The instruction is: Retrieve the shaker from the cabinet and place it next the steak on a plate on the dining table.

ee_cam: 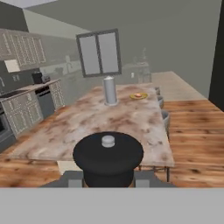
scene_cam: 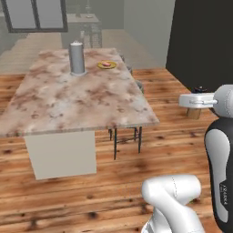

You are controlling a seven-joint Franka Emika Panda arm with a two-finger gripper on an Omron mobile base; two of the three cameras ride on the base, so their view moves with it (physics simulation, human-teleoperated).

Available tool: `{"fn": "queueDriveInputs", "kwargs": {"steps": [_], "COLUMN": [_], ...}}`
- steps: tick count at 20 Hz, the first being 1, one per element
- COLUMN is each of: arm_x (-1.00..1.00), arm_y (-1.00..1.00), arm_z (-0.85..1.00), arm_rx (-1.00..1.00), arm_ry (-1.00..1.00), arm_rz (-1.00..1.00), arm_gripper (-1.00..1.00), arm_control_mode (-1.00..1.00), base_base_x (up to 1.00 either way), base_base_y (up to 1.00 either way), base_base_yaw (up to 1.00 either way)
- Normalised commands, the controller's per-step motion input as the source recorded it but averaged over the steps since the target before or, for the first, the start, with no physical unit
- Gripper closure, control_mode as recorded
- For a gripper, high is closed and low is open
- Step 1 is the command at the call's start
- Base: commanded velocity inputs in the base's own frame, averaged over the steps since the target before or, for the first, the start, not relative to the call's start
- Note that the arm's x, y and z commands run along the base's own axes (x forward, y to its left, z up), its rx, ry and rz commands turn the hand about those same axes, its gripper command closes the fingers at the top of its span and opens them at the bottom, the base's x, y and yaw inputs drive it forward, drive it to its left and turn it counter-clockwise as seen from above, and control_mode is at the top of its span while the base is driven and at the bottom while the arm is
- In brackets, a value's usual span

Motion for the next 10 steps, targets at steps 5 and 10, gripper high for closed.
{"fn": "queueDriveInputs", "kwargs": {"steps": [5, 10], "arm_x": [0.00, 0.00], "arm_y": [0.00, 0.00], "arm_z": [0.00, 0.00], "arm_rx": [0.00, 0.00], "arm_ry": [0.00, 0.00], "arm_rz": [0.00, 0.00], "arm_gripper": [1.00, 1.00], "arm_control_mode": [1.00, 1.00], "base_base_x": [0.17, 0.23], "base_base_y": [-1.00, -1.00], "base_base_yaw": [-0.07, -0.07]}}
